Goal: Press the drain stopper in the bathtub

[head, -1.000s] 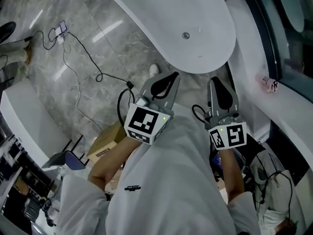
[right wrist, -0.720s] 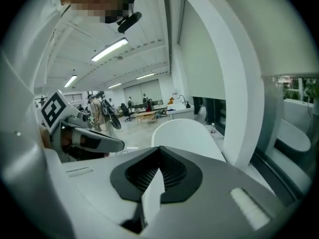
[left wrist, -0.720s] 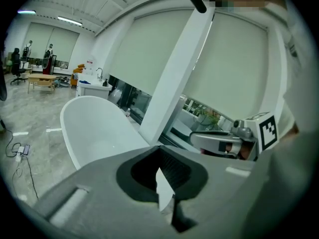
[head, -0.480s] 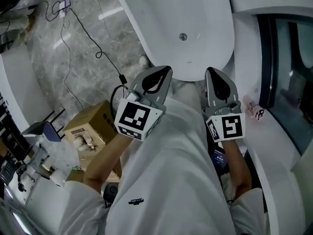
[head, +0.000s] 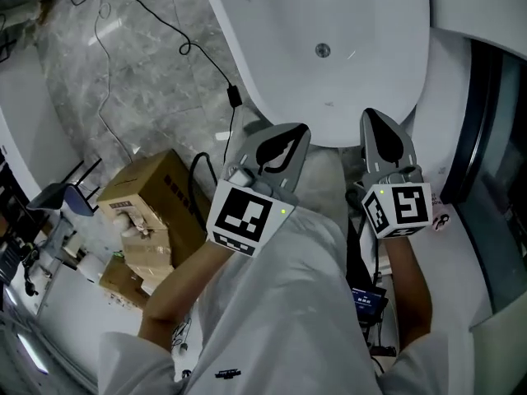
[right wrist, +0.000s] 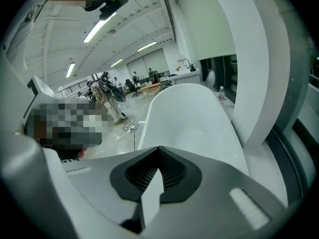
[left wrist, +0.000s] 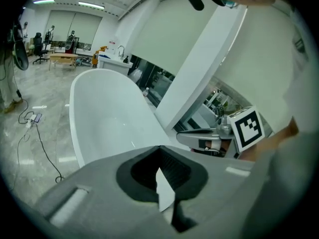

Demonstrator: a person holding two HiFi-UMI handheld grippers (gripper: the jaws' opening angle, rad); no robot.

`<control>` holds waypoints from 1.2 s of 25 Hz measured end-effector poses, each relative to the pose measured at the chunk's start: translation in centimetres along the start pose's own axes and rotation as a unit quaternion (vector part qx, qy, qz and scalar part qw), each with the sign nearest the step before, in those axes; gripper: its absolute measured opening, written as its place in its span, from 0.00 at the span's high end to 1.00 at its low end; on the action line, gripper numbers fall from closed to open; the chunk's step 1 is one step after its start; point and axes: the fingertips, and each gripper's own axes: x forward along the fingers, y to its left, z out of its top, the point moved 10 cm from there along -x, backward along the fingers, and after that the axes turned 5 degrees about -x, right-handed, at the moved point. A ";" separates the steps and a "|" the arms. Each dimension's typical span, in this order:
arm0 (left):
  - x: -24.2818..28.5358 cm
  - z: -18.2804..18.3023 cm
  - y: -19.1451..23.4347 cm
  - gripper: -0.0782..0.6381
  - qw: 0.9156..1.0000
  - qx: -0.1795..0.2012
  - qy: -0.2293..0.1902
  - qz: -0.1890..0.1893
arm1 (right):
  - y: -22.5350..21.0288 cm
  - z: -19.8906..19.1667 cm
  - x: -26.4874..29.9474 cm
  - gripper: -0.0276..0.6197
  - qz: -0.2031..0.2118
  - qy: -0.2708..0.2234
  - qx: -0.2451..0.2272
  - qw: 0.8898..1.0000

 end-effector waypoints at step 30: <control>22.3 -11.0 12.9 0.88 0.992 -0.096 0.074 0.019 | -10.1 -16.5 23.9 0.95 -0.018 0.102 0.050 0.993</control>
